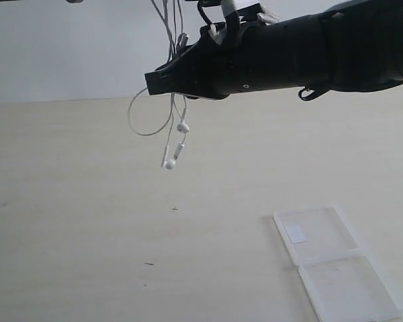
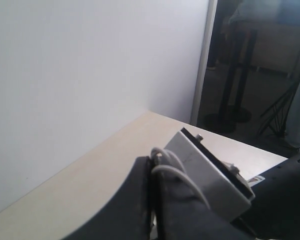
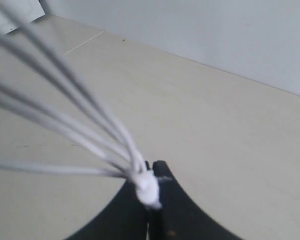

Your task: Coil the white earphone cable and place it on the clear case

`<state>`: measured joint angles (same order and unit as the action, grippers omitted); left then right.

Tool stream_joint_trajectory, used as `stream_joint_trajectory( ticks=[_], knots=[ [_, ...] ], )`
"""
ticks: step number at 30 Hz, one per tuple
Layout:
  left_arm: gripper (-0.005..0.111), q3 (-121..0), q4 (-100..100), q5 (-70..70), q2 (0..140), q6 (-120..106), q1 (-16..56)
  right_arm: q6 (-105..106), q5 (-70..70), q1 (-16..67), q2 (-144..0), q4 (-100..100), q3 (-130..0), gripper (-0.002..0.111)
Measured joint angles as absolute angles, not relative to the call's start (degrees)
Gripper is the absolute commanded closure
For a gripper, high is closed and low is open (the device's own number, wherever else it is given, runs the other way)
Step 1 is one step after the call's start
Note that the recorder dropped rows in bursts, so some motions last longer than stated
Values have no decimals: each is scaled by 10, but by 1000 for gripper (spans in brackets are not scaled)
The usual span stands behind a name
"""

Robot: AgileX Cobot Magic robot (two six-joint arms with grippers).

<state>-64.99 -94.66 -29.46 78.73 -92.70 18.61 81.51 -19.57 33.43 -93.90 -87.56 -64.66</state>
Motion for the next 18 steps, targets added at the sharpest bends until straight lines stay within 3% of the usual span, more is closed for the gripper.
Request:
stream_joint_trajectory(
  ticks=[18],
  knots=[
    [107, -650, -918, -295, 787, -910, 186, 838, -159, 334, -939, -888, -647, 108]
  ],
)
